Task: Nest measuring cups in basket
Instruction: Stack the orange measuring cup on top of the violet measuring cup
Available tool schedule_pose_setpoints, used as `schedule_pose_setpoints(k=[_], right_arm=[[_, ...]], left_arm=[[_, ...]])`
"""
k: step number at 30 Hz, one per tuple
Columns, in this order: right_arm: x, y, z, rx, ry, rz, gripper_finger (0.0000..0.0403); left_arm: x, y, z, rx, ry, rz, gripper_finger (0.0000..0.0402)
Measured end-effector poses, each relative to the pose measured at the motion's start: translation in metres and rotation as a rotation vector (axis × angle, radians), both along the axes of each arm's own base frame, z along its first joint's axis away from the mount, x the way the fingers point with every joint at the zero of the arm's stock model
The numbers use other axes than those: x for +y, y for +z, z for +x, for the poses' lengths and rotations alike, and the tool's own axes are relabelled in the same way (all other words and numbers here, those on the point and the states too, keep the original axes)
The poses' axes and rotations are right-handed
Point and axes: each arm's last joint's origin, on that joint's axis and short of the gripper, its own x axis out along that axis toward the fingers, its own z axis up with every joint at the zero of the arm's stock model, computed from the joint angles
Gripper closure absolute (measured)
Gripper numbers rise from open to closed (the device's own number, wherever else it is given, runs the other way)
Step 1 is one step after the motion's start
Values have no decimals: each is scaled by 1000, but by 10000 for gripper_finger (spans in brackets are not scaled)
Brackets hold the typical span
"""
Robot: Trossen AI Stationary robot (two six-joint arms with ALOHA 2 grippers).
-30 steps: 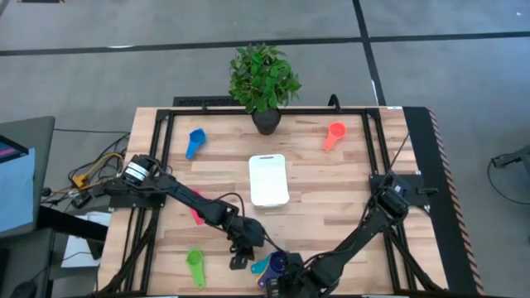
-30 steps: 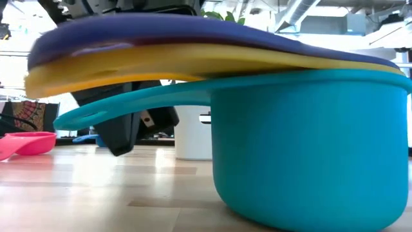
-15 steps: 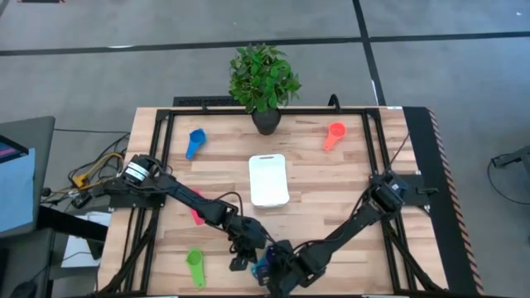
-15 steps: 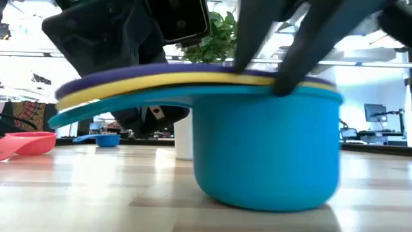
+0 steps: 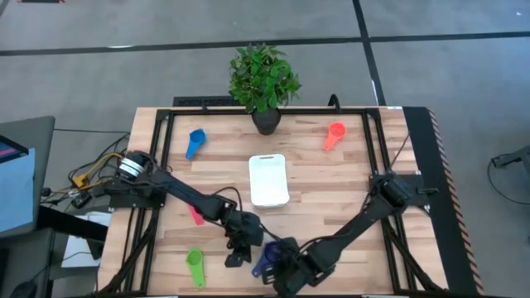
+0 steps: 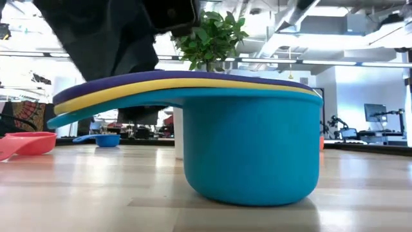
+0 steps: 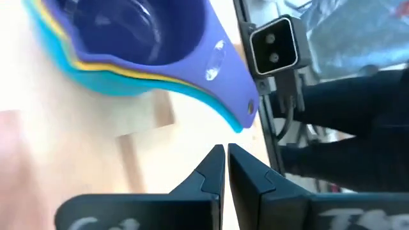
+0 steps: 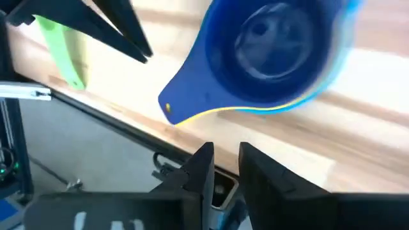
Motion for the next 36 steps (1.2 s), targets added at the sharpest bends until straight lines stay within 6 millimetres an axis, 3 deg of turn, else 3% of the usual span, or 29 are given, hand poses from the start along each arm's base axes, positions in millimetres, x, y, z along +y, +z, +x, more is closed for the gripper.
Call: schedule_pose_setpoints(k=[4, 10, 14, 18, 25, 29, 36], right_arm=[[-16, 26, -26, 83, -49, -95, 305], [-69, 53, -47, 310, -31, -295, 305], [-119, 63, -55, 417, 51, -401, 305], [-174, 66, -68, 382, 89, -443, 305], [-259, 54, -122, 256, 58, -478, 305], [-296, 37, -151, 210, 10, -473, 302], [-352, 9, -192, 296, -99, -424, 269]], left_arm=[[16, 26, -10, -46, 32, 95, 395], [57, 70, -18, -155, 165, 153, 395], [88, 98, -24, -238, 289, 163, 395], [113, 122, -36, -302, 423, 206, 395], [142, 153, -65, -383, 605, 336, 395], [159, 153, -73, -378, 740, 375, 395], [179, 123, -78, -279, 896, 309, 395]])
